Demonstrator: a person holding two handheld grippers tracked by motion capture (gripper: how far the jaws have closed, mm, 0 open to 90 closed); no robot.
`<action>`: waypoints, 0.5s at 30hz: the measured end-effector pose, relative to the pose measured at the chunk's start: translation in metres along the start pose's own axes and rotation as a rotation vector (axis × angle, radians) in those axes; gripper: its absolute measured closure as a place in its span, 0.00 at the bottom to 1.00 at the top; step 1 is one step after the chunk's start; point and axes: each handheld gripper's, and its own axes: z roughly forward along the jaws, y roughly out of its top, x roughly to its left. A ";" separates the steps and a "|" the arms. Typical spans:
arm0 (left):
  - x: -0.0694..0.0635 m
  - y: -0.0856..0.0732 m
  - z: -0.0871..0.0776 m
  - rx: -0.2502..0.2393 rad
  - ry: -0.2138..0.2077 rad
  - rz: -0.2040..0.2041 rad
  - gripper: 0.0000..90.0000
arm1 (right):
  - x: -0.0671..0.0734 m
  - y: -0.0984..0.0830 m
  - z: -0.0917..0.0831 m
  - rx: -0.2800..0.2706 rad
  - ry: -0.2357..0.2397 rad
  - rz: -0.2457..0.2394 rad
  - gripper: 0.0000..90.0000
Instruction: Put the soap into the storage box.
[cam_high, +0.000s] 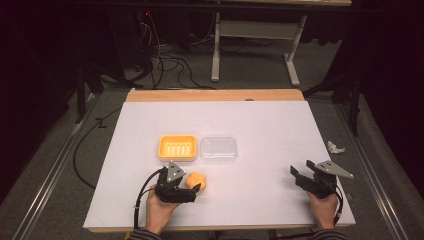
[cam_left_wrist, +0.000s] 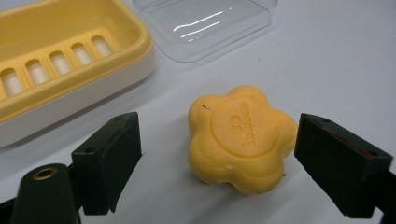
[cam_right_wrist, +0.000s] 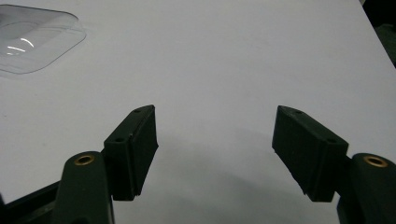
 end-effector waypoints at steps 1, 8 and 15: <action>-0.001 0.000 0.002 0.006 0.000 0.003 0.17 | 0.000 0.000 0.000 -0.002 0.000 -0.004 0.35; -0.007 0.001 0.008 0.018 -0.010 0.018 0.17 | 0.000 0.000 0.000 -0.001 0.001 -0.001 0.35; -0.013 0.001 0.017 0.040 -0.005 0.055 0.17 | 0.000 0.000 0.000 0.000 0.000 -0.001 0.35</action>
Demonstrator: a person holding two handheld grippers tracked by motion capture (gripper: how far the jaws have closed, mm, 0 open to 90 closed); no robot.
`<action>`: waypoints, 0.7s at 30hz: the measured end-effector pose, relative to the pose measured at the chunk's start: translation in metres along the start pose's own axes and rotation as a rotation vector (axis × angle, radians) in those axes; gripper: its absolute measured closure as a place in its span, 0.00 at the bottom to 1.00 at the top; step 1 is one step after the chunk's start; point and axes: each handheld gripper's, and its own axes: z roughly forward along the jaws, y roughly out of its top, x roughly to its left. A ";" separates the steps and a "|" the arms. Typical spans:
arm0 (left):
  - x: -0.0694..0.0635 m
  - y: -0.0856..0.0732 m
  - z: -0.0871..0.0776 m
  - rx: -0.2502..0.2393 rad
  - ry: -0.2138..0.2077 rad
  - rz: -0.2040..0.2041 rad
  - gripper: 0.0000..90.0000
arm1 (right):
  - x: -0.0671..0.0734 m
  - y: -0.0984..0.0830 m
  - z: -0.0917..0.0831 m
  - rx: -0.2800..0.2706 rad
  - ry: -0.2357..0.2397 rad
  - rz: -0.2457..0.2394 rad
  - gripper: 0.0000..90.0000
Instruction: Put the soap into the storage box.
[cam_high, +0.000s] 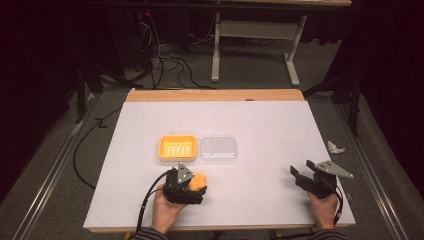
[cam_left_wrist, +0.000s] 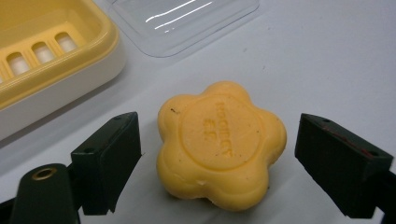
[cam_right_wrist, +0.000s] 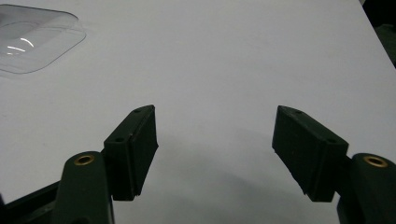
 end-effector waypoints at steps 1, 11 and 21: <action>0.000 0.000 0.001 0.002 0.002 0.002 0.17 | 0.000 0.000 0.000 -0.001 0.000 0.000 0.35; -0.002 0.000 0.011 0.045 0.012 0.003 0.17 | 0.000 0.000 0.000 -0.002 0.001 -0.001 0.35; -0.004 0.001 0.016 0.068 0.019 0.000 0.21 | 0.000 0.000 0.000 -0.008 0.003 -0.003 0.34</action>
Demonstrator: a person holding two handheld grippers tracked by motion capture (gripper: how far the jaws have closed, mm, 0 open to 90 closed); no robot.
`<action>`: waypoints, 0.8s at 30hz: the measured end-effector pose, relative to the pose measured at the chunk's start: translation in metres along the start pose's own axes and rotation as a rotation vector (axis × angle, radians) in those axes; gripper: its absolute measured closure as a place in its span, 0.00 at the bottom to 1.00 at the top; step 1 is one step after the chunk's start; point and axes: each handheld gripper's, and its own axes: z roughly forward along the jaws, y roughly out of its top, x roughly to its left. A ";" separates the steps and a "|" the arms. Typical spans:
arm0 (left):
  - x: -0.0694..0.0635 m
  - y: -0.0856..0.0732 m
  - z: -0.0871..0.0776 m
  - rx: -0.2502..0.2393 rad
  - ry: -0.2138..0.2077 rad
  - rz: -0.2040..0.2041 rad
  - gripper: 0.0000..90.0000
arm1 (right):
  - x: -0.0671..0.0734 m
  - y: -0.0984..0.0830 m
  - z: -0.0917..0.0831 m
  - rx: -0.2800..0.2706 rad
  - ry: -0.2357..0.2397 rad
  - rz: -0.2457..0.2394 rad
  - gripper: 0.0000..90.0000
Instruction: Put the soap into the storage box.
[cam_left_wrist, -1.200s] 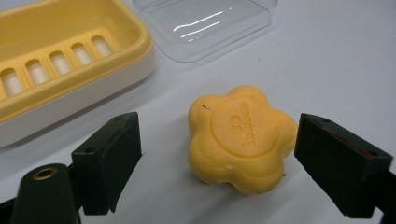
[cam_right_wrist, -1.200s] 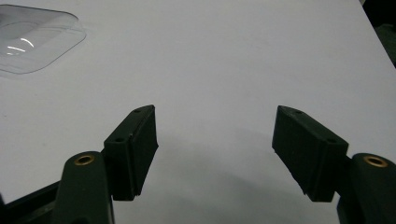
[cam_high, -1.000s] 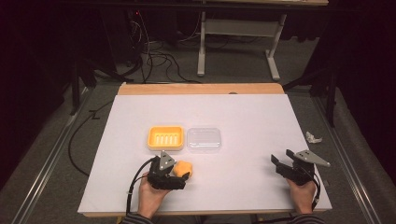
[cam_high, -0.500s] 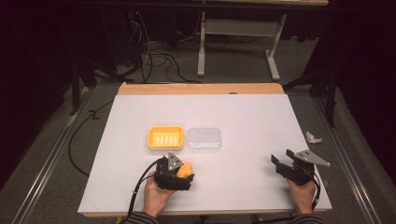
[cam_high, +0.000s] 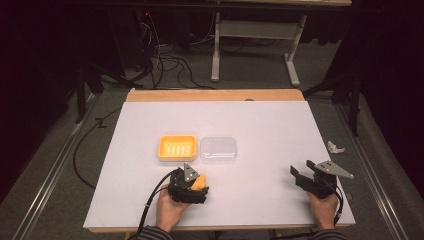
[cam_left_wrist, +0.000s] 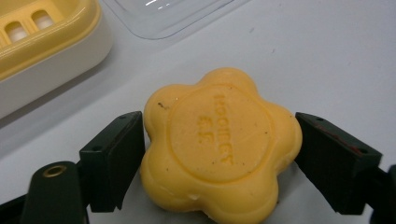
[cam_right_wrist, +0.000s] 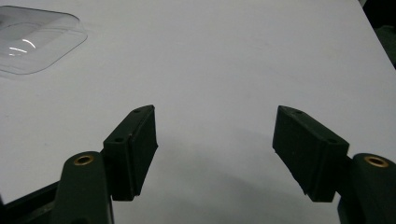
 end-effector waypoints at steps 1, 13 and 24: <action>0.000 0.000 0.000 0.000 0.000 0.000 0.22 | 0.000 0.000 0.000 -0.001 0.001 -0.001 0.34; -0.001 -0.001 -0.001 -0.007 0.013 0.013 0.30 | 0.000 0.000 0.000 0.002 0.000 -0.004 0.34; -0.002 0.001 -0.005 -0.032 0.010 0.019 0.30 | 0.001 0.000 0.000 0.008 -0.002 0.001 0.34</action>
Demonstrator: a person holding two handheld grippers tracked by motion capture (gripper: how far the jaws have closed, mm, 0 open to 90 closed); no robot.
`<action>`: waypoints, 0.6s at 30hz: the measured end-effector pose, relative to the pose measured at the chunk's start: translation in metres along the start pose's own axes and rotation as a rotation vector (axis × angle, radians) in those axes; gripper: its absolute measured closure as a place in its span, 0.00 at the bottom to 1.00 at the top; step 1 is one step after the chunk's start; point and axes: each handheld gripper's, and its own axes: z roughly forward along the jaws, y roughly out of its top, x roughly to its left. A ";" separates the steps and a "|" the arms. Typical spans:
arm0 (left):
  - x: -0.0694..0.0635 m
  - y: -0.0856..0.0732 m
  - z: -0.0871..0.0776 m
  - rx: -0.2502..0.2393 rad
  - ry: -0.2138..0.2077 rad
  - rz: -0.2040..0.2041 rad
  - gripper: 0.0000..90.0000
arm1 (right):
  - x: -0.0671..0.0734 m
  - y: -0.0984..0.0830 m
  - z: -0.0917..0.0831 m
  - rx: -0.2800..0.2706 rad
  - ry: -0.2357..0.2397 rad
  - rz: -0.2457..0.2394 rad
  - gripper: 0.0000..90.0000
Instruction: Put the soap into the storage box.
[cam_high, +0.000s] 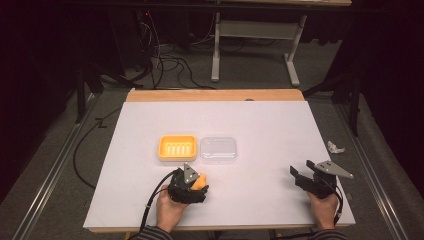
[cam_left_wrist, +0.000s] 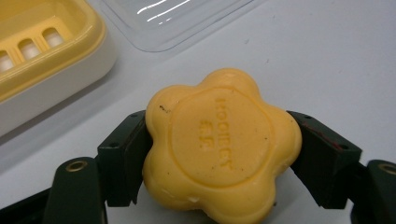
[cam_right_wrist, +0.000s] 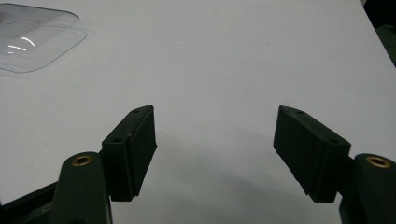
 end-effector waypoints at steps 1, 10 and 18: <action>0.001 0.001 -0.002 -0.004 -0.002 -0.002 0.30 | 0.000 0.000 0.000 0.000 0.000 -0.001 0.34; 0.005 0.004 -0.010 -0.034 -0.018 -0.022 0.30 | 0.000 0.000 0.000 -0.001 0.000 -0.005 0.33; 0.009 0.007 -0.016 -0.046 -0.014 -0.033 0.30 | 0.000 0.000 0.000 0.000 0.000 -0.005 0.33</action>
